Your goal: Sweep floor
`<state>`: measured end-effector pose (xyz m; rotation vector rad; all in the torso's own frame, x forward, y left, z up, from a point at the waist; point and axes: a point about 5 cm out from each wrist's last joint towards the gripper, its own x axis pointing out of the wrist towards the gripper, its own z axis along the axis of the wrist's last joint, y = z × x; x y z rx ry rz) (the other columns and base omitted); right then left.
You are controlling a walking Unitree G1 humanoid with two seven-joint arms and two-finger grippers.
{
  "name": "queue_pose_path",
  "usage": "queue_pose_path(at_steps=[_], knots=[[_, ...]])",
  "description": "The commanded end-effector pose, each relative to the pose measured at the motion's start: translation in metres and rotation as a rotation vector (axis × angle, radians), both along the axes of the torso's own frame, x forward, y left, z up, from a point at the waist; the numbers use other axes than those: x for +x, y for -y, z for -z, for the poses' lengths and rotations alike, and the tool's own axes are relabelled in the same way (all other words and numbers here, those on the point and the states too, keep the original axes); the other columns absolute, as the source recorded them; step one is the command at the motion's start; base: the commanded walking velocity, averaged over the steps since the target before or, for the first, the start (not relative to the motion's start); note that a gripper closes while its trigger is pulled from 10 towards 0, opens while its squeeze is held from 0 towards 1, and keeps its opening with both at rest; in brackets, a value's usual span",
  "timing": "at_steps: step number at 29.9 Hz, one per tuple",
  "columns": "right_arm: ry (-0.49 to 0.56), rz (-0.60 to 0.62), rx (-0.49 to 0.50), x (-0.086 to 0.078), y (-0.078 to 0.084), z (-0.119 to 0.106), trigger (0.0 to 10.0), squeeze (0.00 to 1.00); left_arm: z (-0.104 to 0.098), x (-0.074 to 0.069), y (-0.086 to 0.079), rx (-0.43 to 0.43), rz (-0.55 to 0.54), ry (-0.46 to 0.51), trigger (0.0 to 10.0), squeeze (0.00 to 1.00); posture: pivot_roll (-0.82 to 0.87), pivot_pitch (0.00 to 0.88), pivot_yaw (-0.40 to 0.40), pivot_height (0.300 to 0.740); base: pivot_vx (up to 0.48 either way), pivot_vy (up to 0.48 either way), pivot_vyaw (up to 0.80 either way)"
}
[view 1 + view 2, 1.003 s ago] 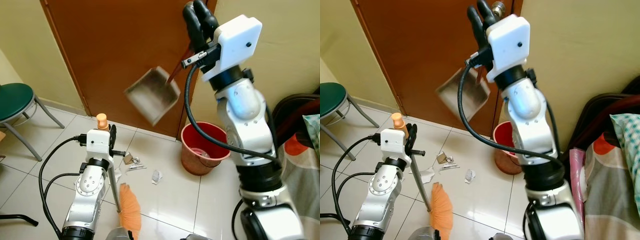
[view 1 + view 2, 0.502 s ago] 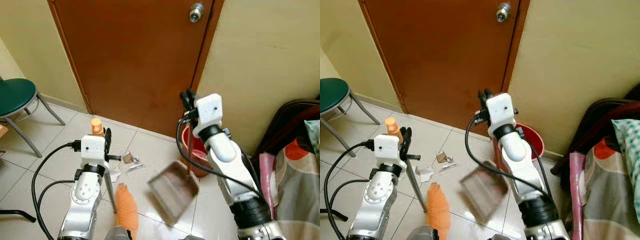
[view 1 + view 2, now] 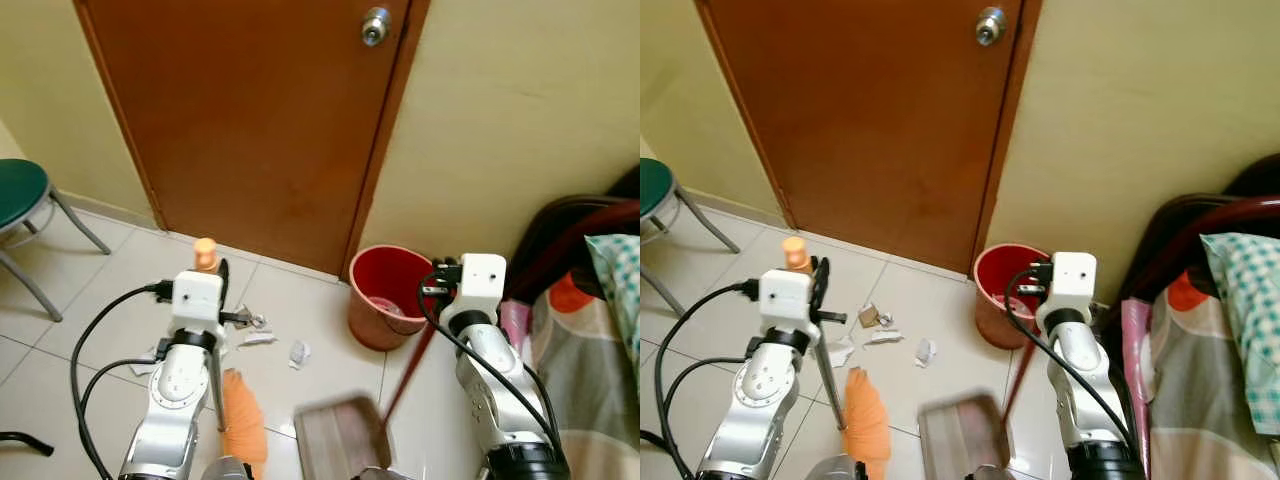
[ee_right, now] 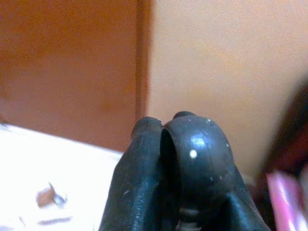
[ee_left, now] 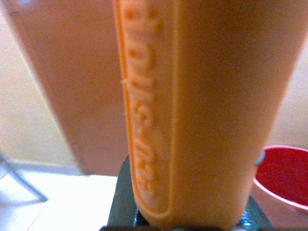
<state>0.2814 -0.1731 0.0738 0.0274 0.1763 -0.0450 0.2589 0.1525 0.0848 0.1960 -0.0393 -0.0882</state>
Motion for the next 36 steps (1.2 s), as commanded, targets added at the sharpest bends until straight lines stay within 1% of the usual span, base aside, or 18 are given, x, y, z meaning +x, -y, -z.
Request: queue_pose_path(at_steps=[1,3,5,6,8,12,19,23,28,36], knots=[[0.003,0.018,0.039,0.001,0.002,-0.002,10.0,0.0,-0.009,0.005,-0.002,0.066,0.018,0.023,10.0,0.0,-0.02,0.054,-0.071,0.74,0.0,0.0,0.0],[0.02,-0.009,0.009,0.002,0.0,-0.005,10.0,0.0,-0.012,0.006,-0.005,0.047,-0.002,0.026,10.0,0.0,-0.02,0.067,-0.063,0.74,0.0,0.0,0.0],[0.021,-0.015,0.014,0.004,-0.003,-0.008,10.0,0.0,-0.015,0.005,-0.006,0.043,-0.004,0.03,10.0,0.0,-0.01,0.075,-0.06,0.74,0.0,0.0,0.0],[0.024,-0.001,0.037,0.005,-0.005,-0.01,10.0,0.0,-0.016,0.003,-0.005,0.037,0.003,0.029,10.0,0.0,-0.01,0.08,-0.051,0.74,0.0,0.0,-0.51],[0.032,0.01,0.033,0.005,-0.005,-0.011,10.0,0.0,-0.013,-0.002,-0.003,0.022,0.01,0.02,10.0,0.0,-0.01,0.069,-0.04,0.74,0.0,0.0,-0.8],[0.027,0.046,0.048,0.003,-0.001,-0.008,10.0,0.0,-0.011,-0.005,0.001,0.005,0.021,0.006,10.0,0.0,-0.01,0.054,-0.028,0.74,0.0,0.0,-0.8],[0.031,0.06,0.045,0.002,0.003,-0.007,10.0,0.0,-0.01,-0.004,0.001,-0.005,0.025,-0.006,10.0,0.0,-0.01,0.042,-0.004,0.74,0.0,0.0,-0.8],[0.045,0.057,0.036,0.006,0.005,-0.012,10.0,0.0,-0.012,-0.001,0.003,-0.004,0.039,0.002,10.0,0.0,-0.02,0.051,-0.007,0.74,0.0,0.0,-0.8],[0.042,0.059,0.031,0.007,0.008,-0.01,10.0,0.0,-0.014,0.0,0.005,-0.004,0.041,0.009,10.0,0.0,-0.02,0.056,-0.011,0.74,0.0,0.0,-0.73],[0.047,0.042,0.024,0.008,0.002,-0.011,10.0,0.0,-0.019,0.003,0.005,0.001,0.038,0.038,10.0,0.0,-0.02,0.062,-0.02,0.74,0.0,0.0,-0.45]])
